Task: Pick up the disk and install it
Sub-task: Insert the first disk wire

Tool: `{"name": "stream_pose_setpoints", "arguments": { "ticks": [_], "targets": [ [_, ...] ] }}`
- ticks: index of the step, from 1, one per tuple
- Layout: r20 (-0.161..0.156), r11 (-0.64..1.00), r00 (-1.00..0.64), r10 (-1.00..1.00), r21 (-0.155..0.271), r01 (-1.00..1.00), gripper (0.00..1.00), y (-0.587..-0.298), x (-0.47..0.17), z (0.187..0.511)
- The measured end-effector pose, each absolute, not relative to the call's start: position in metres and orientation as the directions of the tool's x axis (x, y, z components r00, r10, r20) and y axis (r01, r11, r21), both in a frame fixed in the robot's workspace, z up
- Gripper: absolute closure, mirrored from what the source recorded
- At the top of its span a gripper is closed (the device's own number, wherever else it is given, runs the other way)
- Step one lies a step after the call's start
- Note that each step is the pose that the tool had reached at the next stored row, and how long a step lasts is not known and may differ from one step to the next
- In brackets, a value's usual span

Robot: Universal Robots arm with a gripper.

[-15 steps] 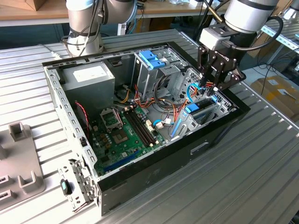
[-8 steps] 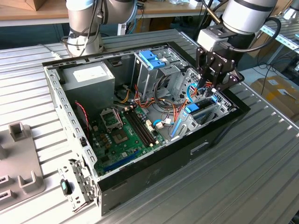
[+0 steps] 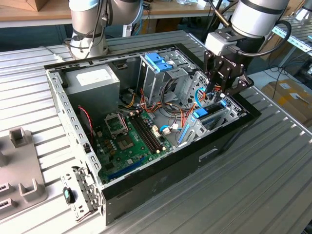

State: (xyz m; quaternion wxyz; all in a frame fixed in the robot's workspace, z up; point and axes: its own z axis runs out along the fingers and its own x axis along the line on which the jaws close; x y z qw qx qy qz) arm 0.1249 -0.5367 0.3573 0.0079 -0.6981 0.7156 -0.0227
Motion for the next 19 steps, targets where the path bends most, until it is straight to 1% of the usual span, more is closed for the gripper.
{"name": "stream_pose_setpoints", "arguments": {
  "ticks": [3,4,5,6,7,8,19],
  "targets": [
    [0.02,0.024,-0.025,-0.999,-0.044,-0.999,0.57,-0.5367,0.1249,0.3571],
    [0.02,0.024,-0.025,-0.999,-0.044,-0.999,0.59,-0.5367,0.1249,0.3571],
    [0.02,0.024,-0.025,-0.999,-0.044,-0.999,0.72,-0.5367,0.1249,0.357],
    [0.02,0.024,-0.025,-0.999,-0.044,-0.999,0.78,-0.5367,0.1249,0.3569],
    [0.02,0.024,-0.025,-0.999,-0.044,-0.999,0.78,-0.5367,0.1249,0.3569],
    [0.02,0.024,-0.025,-0.999,-0.044,-0.999,0.84,-0.5367,0.1249,0.3568],
    [0.02,0.024,-0.025,-0.999,-0.044,-0.999,0.84,-0.5367,0.1249,0.3562]
  ]
}}
